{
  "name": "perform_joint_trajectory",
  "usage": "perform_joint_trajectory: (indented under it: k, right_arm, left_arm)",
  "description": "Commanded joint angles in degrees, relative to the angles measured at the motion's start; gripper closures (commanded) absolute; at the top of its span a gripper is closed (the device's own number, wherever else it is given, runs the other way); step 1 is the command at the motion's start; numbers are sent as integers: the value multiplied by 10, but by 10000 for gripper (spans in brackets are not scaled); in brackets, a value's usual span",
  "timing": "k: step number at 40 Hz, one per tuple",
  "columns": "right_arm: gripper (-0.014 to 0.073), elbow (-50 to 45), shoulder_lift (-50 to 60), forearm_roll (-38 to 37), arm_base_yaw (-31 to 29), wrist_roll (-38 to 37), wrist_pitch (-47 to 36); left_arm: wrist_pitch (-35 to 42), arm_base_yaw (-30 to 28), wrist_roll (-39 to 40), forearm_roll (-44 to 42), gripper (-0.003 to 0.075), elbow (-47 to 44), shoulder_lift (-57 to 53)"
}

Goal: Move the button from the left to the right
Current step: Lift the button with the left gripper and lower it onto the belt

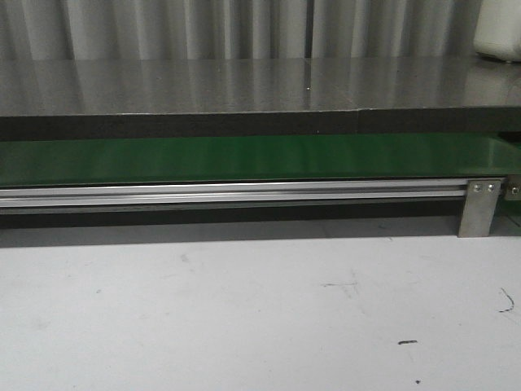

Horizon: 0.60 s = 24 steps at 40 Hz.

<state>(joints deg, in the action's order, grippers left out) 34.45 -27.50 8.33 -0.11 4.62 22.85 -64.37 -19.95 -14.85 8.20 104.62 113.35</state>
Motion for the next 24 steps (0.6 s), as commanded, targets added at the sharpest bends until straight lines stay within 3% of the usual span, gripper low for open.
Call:
perform_joint_trajectory:
  k: [1,7,24]
  right_arm:
    - [-69,20,-6,-2,-2,5,-42]
    - [-69,20,-6,-2,-2,5,-42]
    - [-69,20,-6,-2,-2,5,-42]
  left_arm:
    - [-22,29,33,8,741,16,-38]
    - [-48,60,50,-16,741,12,-38]
    - [35,104,59,-22,739,-105,-38]
